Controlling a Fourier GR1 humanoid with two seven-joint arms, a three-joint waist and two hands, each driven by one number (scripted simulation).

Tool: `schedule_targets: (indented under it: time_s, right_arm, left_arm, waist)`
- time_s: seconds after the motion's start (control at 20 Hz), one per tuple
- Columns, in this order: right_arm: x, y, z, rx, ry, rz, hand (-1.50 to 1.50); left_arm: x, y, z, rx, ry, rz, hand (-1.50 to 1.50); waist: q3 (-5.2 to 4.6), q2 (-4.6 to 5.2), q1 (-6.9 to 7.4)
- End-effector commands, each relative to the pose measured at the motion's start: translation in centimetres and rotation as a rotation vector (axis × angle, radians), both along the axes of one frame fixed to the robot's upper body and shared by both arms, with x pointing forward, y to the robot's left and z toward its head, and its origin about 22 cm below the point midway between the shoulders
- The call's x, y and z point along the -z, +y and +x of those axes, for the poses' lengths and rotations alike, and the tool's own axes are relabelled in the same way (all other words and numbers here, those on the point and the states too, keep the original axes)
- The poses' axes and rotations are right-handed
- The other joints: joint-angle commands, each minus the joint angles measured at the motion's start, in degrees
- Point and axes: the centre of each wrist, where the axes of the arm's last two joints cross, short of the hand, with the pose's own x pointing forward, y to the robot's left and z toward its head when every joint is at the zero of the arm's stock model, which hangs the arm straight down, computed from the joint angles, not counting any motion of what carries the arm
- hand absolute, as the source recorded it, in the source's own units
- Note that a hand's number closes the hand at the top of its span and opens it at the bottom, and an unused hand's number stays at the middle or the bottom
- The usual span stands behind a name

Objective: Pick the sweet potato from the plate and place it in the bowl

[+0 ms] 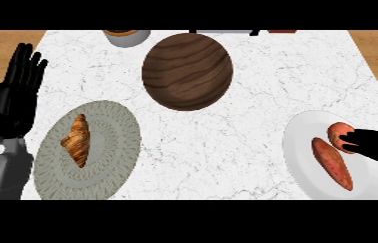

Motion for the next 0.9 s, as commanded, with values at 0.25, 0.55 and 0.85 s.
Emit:
schedule_targets:
  time_s: [0.25,0.55,0.85]
  right_arm:
    - [2.5,-0.9,1.5,-0.084,0.058,0.062,-1.50]
    - [4.2,1.5,2.6,-0.091,0.043,0.059,-1.50]
    - [6.4,1.7,2.1,-0.091,0.066,0.009,-1.50]
  left_arm:
    - [0.3,-0.4,1.7,-0.012,0.006,0.006,0.00]
    - [-1.1,1.2,1.4,-0.008,0.000,0.003,0.00]
    - [0.4,-1.2,0.1,-0.019,0.008,0.001,0.00]
  waist:
    - [-0.01,0.05,-0.46]
    - [-0.02,-0.05,-0.47]
    - [-0.02,-0.09,-0.48]
